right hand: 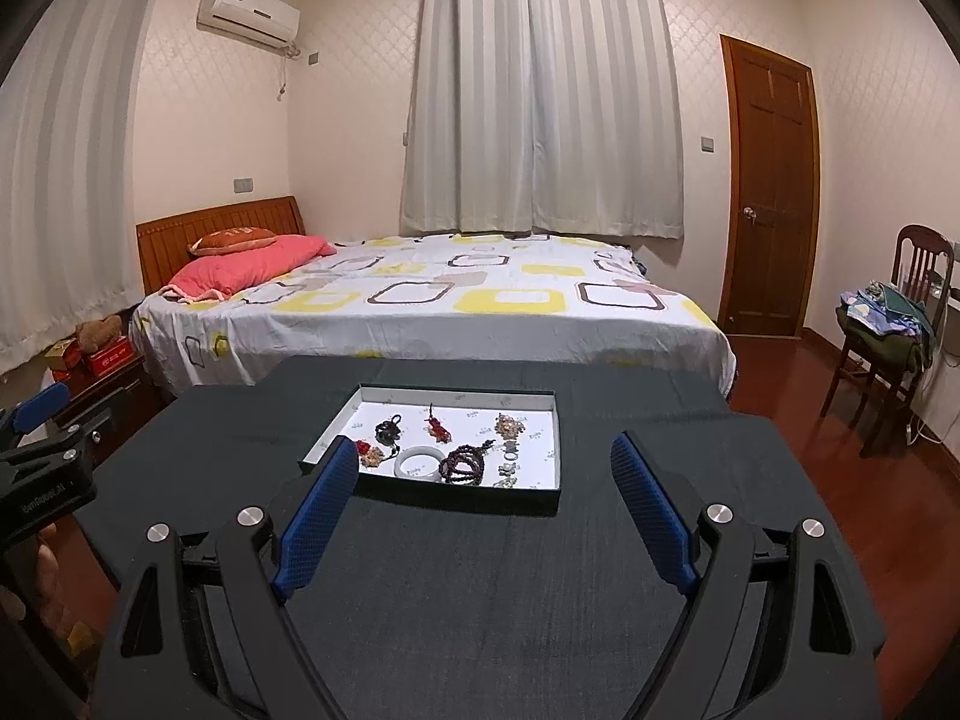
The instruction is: Organize jewelry
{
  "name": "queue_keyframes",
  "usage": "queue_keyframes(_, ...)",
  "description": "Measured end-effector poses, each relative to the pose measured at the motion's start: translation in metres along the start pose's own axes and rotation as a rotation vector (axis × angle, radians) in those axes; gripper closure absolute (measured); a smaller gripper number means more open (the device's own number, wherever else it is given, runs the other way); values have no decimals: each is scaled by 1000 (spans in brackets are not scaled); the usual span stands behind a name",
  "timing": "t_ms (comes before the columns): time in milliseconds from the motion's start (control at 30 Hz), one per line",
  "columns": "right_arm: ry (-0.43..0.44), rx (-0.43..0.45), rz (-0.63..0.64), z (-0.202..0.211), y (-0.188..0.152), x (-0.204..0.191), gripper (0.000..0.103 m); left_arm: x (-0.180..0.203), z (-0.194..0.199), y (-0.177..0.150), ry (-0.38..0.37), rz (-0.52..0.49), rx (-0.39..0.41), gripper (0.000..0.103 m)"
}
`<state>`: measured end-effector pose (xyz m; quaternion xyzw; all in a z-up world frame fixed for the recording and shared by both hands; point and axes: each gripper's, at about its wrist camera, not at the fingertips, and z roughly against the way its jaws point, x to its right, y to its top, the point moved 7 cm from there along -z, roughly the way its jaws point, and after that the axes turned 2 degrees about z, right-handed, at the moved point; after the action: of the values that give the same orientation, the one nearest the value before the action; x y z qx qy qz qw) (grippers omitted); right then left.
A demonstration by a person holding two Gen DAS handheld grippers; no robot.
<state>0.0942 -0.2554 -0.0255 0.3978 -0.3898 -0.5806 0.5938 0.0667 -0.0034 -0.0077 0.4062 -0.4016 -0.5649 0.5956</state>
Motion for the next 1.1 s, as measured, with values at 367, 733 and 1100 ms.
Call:
queue_keyframes(367,5,3,5,4,-2,-2,20,1,0,-2,-3,4,-1,5)
queue_keyframes(733,6,2,7,4,0,-4,20,4,0,-3,-6,9,-5,5)
queue_keyframes(1100,8,-1,5,5,-1,-4,20,5,-1,-4,-1,21,-8,5)
